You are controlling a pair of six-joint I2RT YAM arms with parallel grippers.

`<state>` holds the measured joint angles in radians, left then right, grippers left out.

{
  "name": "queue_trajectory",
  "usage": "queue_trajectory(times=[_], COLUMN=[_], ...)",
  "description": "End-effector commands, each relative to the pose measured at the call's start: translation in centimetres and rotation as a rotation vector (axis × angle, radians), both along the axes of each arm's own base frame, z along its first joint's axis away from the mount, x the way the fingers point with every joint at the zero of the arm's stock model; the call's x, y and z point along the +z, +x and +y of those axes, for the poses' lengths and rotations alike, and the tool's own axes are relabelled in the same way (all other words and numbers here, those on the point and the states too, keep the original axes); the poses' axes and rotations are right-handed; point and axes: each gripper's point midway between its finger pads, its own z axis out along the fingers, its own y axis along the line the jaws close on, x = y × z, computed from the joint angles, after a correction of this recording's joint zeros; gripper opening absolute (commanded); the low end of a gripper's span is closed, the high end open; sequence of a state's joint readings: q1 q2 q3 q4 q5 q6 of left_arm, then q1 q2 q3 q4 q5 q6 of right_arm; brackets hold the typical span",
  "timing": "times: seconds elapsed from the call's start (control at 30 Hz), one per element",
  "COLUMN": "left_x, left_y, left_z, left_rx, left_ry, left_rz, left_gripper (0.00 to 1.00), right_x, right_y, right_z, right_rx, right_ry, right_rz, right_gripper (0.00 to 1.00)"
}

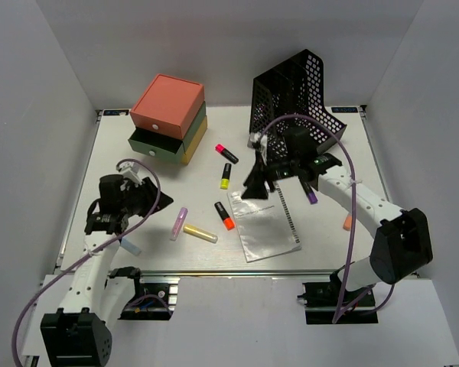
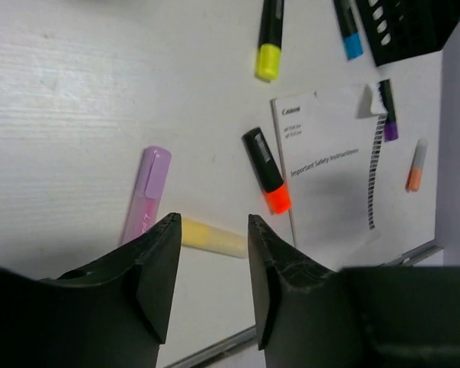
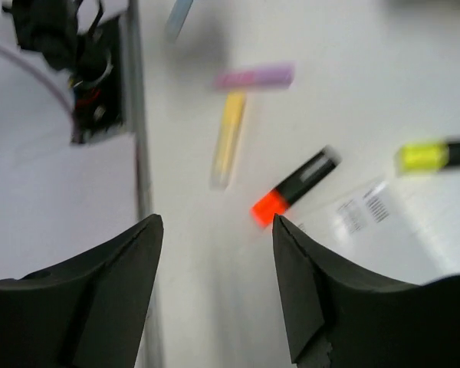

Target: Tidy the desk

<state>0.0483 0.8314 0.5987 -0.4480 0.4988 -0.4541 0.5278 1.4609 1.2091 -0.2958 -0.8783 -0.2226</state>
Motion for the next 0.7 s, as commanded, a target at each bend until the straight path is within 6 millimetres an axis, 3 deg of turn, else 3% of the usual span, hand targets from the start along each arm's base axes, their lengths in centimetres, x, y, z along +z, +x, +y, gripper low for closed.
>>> queue_trajectory(times=[0.0,0.13,0.3,0.4,0.67], left_x=[-2.3,-5.1,-5.8,-7.8,-8.8], left_y=[-0.8,-1.6,-0.8,-1.0,-0.5], left_z=[-0.2,-1.6,-1.8,-2.6,-3.1], left_rx=[0.050,0.027,0.036,0.021,0.039], left_ry=[0.058,0.193,0.368,0.466,0.628], left_rz=[0.117,0.247,0.287,0.345,0.298], left_gripper=[0.53,0.56,0.63,0.65,0.67], right_x=[-1.0,-1.4,-2.1,-2.0,-1.6], right_y=[-4.2,-5.6,-4.6,-3.8,-2.7], right_z=[-2.0,-3.5,-5.8,-6.9,-9.4], right_rx=[0.107,0.124,0.068,0.041,-0.019], right_ry=[0.015,0.008,0.030,0.037,0.060], right_rz=[0.094,0.118,0.035,0.043,-0.016], right_gripper=[0.66,0.66,0.66,0.66,0.66])
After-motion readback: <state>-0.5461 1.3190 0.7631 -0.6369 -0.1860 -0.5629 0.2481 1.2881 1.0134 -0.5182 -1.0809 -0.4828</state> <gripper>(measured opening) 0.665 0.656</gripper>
